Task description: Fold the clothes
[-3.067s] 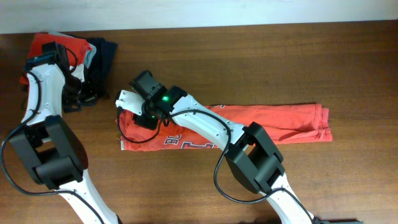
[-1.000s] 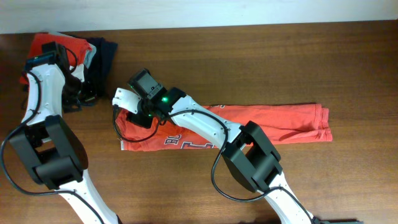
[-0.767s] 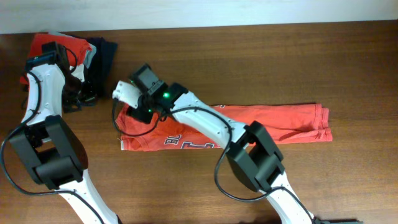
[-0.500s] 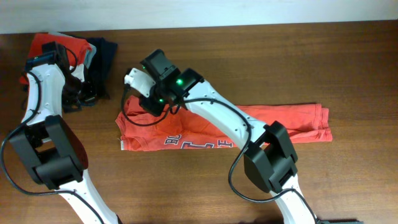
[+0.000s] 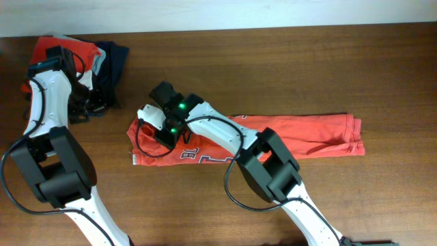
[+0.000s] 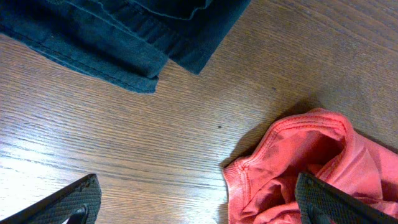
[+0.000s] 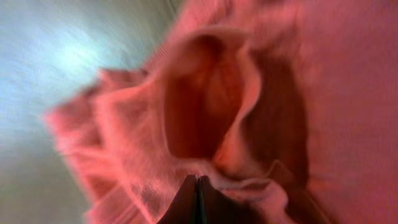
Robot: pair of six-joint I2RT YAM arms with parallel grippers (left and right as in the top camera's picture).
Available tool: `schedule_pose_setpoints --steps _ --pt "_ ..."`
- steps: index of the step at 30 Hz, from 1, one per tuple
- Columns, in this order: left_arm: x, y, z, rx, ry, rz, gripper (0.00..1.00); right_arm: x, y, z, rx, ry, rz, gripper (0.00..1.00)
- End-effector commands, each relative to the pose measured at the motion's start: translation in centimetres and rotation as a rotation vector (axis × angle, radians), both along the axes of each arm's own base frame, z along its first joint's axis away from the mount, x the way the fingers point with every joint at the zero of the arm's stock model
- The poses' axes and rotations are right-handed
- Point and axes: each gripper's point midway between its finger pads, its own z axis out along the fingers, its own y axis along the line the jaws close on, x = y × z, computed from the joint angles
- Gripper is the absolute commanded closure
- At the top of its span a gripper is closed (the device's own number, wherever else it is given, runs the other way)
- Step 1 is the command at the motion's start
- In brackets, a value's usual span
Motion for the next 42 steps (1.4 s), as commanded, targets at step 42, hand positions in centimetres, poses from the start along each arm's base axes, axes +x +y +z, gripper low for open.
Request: schedule_pose_setpoints --steps 42 --pt "0.6 0.2 2.1 0.016 -0.055 0.01 0.01 -3.2 -12.8 2.0 -0.148 0.387 -0.171 0.96"
